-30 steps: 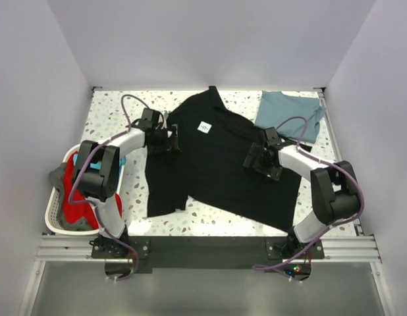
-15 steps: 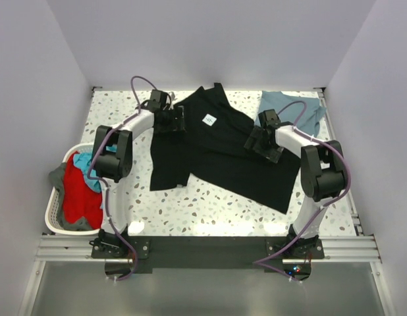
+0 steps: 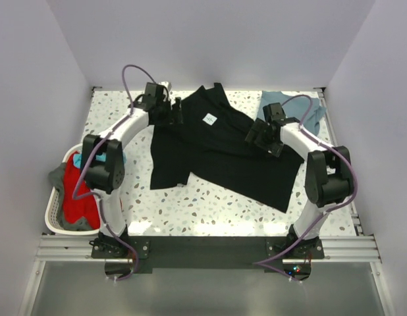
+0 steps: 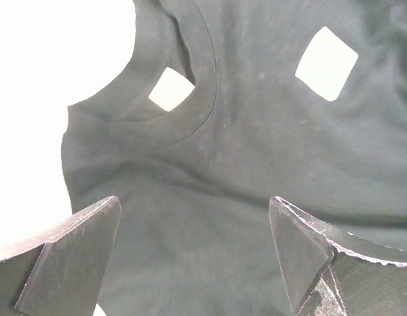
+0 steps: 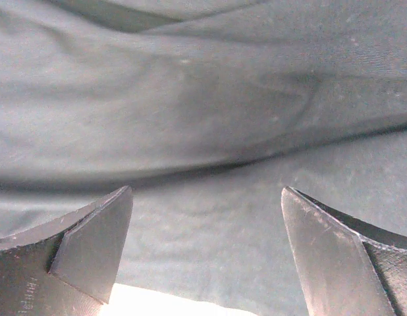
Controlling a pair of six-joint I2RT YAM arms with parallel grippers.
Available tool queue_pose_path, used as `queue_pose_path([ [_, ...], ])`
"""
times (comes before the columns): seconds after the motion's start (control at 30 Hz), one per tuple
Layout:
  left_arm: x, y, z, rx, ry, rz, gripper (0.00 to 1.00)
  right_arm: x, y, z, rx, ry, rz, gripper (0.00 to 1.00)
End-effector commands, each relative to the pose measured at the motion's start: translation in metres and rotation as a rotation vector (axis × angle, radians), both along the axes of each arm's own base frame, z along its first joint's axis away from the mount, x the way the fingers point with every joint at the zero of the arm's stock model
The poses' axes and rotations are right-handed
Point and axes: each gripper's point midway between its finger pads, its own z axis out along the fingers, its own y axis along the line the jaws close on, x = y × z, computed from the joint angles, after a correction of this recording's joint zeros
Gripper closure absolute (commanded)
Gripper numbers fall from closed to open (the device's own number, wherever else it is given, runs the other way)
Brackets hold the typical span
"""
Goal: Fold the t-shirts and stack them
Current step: Fold the tshirt
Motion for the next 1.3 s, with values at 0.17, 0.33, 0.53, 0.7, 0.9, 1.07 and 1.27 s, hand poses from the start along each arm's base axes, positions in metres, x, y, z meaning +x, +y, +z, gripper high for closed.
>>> queue_pose_path([
  [0.17,-0.064,0.058,0.067,0.187,-0.170,0.143,0.00,-0.017,-0.001,0.070,0.043,-0.154,0.022,0.01],
  [0.33,-0.122,0.078,0.035,0.239,-0.084,0.174,0.06,-0.042,-0.009,0.087,0.036,-0.182,0.016,0.01],
  [0.53,-0.189,0.085,-0.004,0.201,0.035,0.179,0.25,-0.079,-0.020,0.092,0.016,-0.186,0.005,0.01],
  [0.7,-0.219,0.086,-0.019,0.170,0.084,0.170,0.40,-0.097,-0.026,0.092,0.013,-0.189,-0.010,0.01],
  [0.9,-0.238,0.076,-0.038,0.121,0.144,0.132,0.45,-0.114,-0.027,0.085,0.021,-0.174,-0.014,0.02],
  [1.07,-0.241,0.078,-0.044,0.132,0.174,0.150,0.50,-0.121,-0.029,0.086,0.020,-0.179,-0.014,0.02],
  [1.27,-0.248,0.076,-0.054,0.131,0.219,0.155,0.50,-0.126,-0.031,0.087,0.019,-0.184,-0.015,0.01],
])
